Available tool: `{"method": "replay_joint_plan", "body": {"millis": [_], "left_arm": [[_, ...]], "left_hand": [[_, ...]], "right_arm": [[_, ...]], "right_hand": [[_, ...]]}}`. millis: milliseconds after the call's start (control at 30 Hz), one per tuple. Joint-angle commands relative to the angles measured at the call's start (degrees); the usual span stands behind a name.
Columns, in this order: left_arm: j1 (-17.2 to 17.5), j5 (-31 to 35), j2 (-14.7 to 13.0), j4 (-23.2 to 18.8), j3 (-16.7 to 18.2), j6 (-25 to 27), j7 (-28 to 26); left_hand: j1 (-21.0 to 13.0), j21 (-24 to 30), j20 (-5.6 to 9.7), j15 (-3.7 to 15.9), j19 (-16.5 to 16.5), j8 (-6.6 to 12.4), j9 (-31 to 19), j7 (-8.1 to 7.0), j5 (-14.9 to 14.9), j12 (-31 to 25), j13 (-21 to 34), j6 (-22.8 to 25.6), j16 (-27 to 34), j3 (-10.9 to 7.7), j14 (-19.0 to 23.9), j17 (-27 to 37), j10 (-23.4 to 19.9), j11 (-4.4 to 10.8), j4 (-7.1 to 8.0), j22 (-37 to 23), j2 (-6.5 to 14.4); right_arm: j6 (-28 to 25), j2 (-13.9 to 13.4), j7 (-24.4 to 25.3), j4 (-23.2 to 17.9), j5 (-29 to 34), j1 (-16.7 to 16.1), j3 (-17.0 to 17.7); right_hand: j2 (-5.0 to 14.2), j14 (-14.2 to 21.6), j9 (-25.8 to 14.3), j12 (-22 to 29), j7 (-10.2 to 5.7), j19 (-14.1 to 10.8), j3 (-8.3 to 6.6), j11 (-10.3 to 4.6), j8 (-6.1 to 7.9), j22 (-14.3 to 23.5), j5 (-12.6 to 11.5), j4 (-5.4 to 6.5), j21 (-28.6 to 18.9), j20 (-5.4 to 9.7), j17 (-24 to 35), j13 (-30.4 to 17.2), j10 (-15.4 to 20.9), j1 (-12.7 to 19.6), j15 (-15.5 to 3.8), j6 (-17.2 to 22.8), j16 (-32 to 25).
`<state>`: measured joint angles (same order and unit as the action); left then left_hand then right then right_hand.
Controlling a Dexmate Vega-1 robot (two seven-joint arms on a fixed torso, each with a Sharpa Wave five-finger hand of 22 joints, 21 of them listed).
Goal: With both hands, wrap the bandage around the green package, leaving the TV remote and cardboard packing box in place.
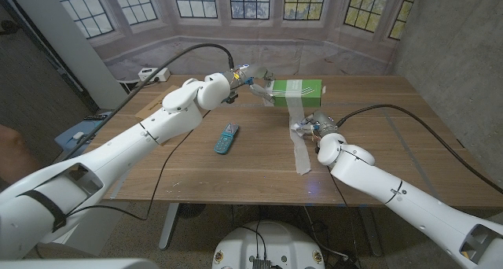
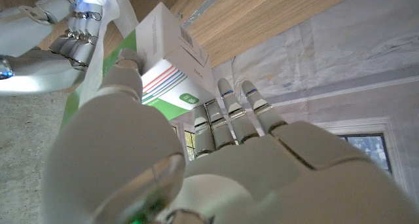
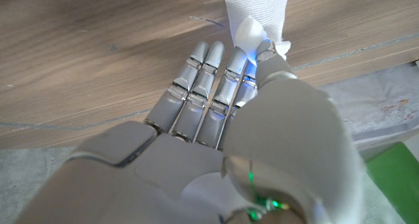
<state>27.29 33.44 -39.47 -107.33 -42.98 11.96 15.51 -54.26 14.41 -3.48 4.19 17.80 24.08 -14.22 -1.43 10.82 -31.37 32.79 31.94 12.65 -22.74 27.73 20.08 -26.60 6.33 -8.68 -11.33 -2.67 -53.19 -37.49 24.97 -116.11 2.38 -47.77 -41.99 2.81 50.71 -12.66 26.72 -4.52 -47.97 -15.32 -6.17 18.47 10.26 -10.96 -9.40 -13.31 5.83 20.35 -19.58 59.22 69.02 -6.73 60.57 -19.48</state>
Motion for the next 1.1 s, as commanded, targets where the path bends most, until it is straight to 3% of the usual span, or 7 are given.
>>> {"method": "replay_joint_plan", "body": {"millis": [33,1100], "left_arm": [[-0.22,-0.2,0.38,-0.36,-0.58,-0.53,0.51],[1.92,-3.69,-2.1,-2.02,1.34,-1.64,1.7]], "left_hand": [[0.5,-0.09,-0.02,-0.34,-0.03,6.61,-0.3,1.14,0.27,-0.17,0.34,3.31,-0.04,-0.05,0.1,0.26,-0.24,-0.26,0.24,-0.23,3.99],[0.44,-0.04,-0.03,-0.26,0.01,6.71,-0.33,1.2,0.36,-0.13,0.47,3.41,-0.02,-0.12,0.11,0.36,-0.24,-0.34,0.08,-0.24,4.23]], "right_arm": [[2.39,0.86,1.57,2.59,-0.59,-0.03,0.7],[7.38,-0.03,-0.51,7.7,0.8,2.97,0.86]], "right_hand": [[0.37,0.44,-0.33,0.22,-0.48,-0.42,0.06,-0.34,0.52,0.26,-0.2,-0.02,-0.3,1.27,0.29,-0.16,0.22,0.44,-6.59,0.17,-0.04],[0.43,0.45,-0.4,0.21,-0.56,-0.25,0.28,-0.67,0.42,0.28,-0.14,-0.03,-0.25,1.58,0.44,-0.33,0.43,0.96,-6.75,0.4,0.31]]}}
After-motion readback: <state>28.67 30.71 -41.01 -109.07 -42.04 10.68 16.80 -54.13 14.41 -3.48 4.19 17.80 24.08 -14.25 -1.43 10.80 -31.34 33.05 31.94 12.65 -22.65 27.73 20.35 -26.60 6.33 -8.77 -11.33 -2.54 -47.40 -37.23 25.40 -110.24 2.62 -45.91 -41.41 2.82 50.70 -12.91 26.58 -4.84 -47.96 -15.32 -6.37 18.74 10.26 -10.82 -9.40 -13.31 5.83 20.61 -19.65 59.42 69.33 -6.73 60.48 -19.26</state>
